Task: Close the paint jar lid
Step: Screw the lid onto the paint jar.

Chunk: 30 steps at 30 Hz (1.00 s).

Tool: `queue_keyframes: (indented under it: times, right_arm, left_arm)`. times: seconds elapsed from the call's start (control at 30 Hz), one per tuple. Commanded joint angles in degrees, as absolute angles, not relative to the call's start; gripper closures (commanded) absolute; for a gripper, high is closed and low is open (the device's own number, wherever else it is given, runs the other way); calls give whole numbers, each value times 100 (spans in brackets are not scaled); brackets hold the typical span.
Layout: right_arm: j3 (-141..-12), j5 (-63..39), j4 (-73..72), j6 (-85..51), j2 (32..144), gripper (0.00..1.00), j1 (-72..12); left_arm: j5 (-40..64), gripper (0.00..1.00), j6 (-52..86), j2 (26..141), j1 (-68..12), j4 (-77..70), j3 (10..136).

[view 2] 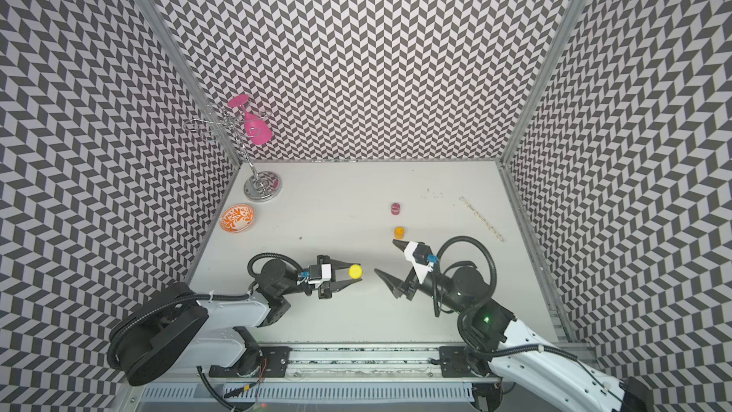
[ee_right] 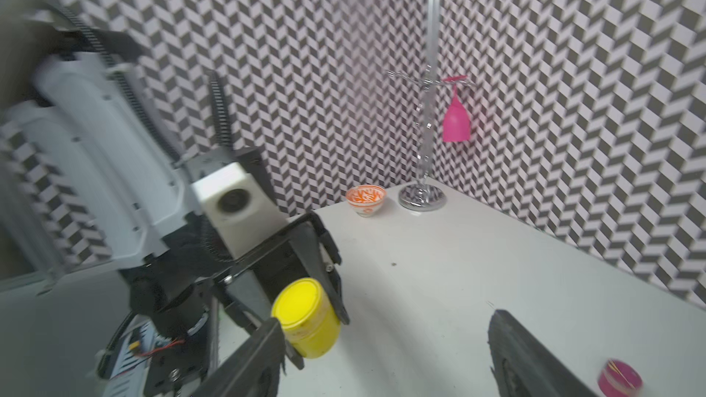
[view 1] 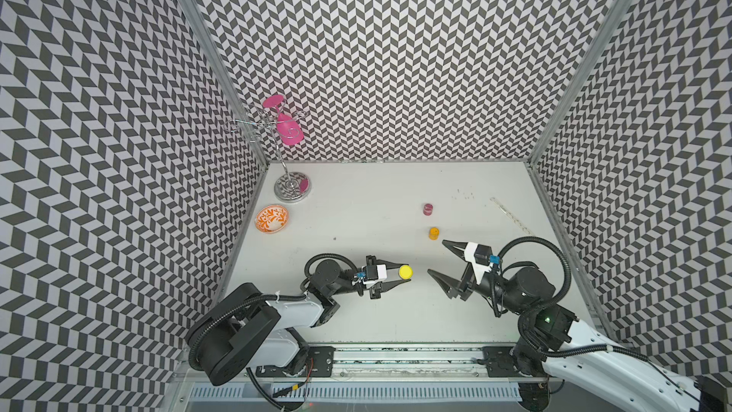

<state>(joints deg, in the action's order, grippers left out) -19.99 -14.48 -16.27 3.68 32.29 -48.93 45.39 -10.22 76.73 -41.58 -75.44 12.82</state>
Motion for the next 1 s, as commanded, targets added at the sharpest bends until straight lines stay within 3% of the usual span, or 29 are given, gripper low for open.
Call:
queue_keyframes:
  times: [0.0,0.3,0.67,0.97]
  right_arm:
    - [-2021,-2715,-2001,928,3403,19,-4879]
    - [-2808,-3684,-1589,1442,4818,30,-4903]
    - [-2997,-3780,-1518,1476,5140,32,-4917]
    - [-3059,-3676,-1485,1476,5221,40,-5019]
  left_arm:
    - [5385,75,-755,7756,-4122,-7913,1435]
    - [5580,75,-709,7897,-4122,-7691,1595]
    - [5537,75,-735,7976,-4122,-7594,1658]
    - [5500,75,-767,8005,-4122,-7524,1696]
